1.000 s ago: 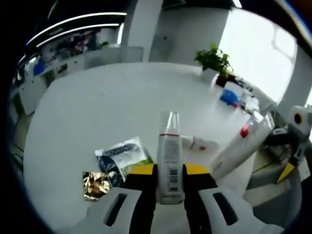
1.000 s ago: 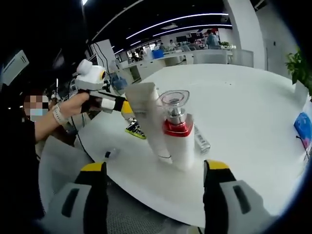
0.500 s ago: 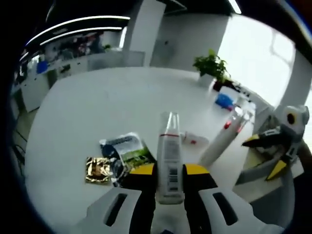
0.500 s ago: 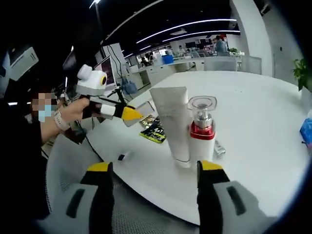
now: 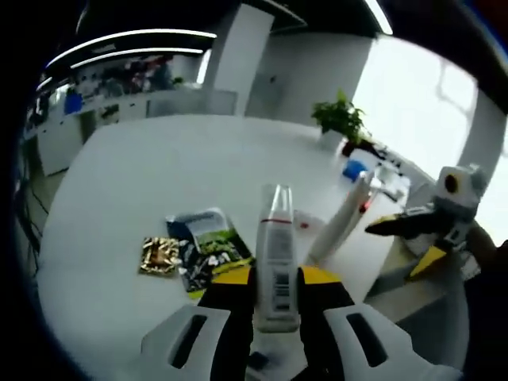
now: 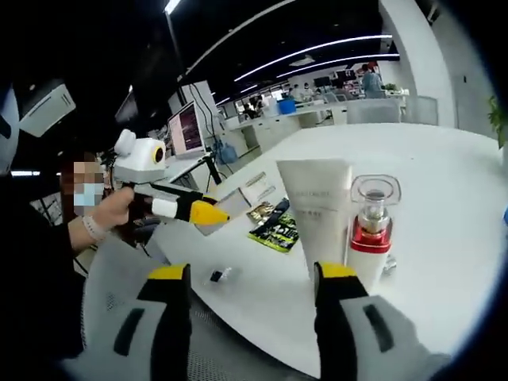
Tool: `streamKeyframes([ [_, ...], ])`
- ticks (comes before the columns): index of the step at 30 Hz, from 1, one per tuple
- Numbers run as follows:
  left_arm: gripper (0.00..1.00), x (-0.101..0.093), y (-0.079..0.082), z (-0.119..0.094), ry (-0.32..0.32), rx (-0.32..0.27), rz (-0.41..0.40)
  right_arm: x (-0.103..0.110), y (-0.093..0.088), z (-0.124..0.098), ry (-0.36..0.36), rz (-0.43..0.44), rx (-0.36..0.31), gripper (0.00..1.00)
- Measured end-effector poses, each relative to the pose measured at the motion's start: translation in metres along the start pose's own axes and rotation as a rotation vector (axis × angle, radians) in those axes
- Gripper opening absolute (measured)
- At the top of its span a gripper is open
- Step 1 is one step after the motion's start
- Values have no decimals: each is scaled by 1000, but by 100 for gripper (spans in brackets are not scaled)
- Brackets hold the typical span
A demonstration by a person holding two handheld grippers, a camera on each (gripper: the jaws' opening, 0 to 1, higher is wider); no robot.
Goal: Arrange the skincare products in the storage area until every visible bottle or jar stands upright without overlapping.
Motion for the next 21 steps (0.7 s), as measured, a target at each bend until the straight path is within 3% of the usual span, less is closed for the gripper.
streamKeyframes([
  [5, 16, -2, -7, -5, -1, -9, -9, 13, 4, 10, 48, 35, -31, 51],
  [10, 16, -9, -8, -7, -12, -15, -6, 18, 5, 19, 77, 107, -22, 51],
  [21, 16, -25, -7, -12, -50, -29, 25, 18, 5, 40, 136, 484, -102, 49],
])
Point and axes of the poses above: the point that each gripper's makers call its tool centre point, and the gripper's own axes: z roughly forward along the fingers, x roughly to its left, y roughly out of its top, the point moved 10 cm from there along -z, roughly backward along the fingers, and after that the axes turned 13 degrees about -y, right-handed, at the moved point
